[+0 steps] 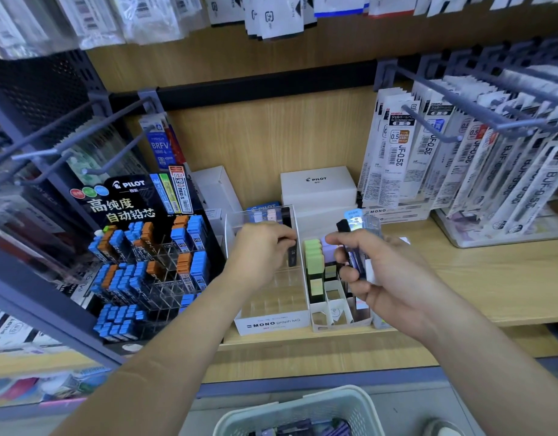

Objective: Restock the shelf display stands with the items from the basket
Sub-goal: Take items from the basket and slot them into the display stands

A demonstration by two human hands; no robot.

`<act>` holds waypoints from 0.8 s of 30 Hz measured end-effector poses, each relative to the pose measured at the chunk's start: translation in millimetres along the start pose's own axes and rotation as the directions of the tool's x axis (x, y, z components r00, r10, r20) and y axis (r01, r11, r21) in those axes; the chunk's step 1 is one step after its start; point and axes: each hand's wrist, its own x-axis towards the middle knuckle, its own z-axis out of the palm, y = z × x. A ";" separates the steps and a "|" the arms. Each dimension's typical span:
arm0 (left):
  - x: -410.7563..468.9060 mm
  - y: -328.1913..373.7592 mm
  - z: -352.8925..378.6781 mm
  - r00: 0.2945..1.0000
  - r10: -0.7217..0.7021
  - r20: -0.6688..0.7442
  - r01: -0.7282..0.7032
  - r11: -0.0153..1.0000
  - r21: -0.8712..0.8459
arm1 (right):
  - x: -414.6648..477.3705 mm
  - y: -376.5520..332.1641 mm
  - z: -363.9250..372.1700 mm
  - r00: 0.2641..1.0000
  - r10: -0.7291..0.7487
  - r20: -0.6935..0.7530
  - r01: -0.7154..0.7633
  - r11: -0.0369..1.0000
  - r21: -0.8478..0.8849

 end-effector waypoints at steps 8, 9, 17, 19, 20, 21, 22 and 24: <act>-0.5 -15.4 13.2 0.980 0.197 0.017 -0.193 0.940 0.282 | 0.0 1.6 -5.3 0.999 0.014 0.047 -0.017 0.998 0.064; -0.3 -14.9 13.5 0.982 0.187 0.018 -0.184 0.937 0.296 | -0.6 1.8 -5.5 0.998 0.009 0.057 -0.013 0.998 0.064; 8.2 18.3 -15.4 0.974 -0.223 0.040 0.226 0.961 -0.157 | -1.6 1.5 -6.4 1.000 -0.002 0.024 0.000 0.997 0.081; 15.3 35.6 -33.2 0.880 -0.365 0.303 0.474 0.693 -0.543 | -1.1 2.6 -5.5 0.999 0.009 0.039 -0.012 0.995 0.097; 17.3 40.9 -40.0 0.850 -0.329 0.412 0.525 0.599 -0.605 | -1.1 2.6 -4.6 0.999 0.006 0.046 -0.011 0.995 0.100; 17.7 45.4 -44.6 0.836 -0.279 0.473 0.540 0.577 -0.613 | -1.5 2.6 -3.6 0.999 -0.001 0.052 -0.004 0.995 0.095; 16.4 48.2 -46.9 0.832 -0.243 0.499 0.536 0.583 -0.610 | -2.2 2.6 -2.4 0.998 -0.010 0.056 0.005 0.996 0.091; 13.4 50.0 -47.3 0.839 -0.240 0.489 0.527 0.584 -0.617 | -4.2 2.5 -0.5 0.998 -0.020 0.053 0.015 0.996 0.087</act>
